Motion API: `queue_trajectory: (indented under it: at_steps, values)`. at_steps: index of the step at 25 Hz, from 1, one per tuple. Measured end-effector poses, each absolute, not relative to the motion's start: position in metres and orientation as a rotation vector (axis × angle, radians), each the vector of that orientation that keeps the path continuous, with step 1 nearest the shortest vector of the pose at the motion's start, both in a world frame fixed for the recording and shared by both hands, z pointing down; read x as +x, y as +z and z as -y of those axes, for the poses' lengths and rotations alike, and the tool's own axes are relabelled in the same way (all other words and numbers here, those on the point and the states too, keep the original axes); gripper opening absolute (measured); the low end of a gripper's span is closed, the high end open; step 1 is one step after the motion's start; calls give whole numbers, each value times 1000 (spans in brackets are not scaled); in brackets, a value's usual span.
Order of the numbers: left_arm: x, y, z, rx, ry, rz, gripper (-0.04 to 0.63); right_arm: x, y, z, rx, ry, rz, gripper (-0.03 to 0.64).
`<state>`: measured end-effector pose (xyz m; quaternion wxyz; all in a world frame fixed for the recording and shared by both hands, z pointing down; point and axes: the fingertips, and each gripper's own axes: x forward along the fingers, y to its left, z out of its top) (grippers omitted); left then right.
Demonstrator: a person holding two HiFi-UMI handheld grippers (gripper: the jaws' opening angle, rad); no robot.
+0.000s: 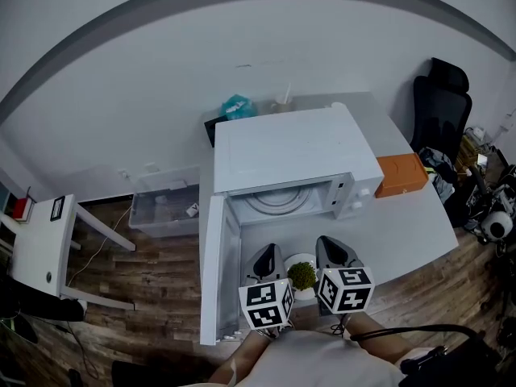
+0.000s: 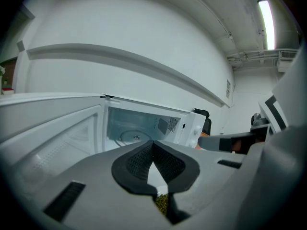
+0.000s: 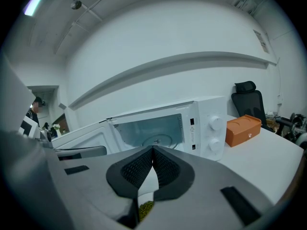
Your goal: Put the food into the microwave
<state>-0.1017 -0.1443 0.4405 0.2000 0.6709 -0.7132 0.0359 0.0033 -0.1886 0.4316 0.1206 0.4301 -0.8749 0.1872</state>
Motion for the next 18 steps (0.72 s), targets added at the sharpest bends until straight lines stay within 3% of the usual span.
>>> queue_trajectory:
  at_steps: [18]
  values:
    - [-91, 453, 146, 1743, 145, 2047, 0, -6, 445, 195, 1037, 593, 2592, 17]
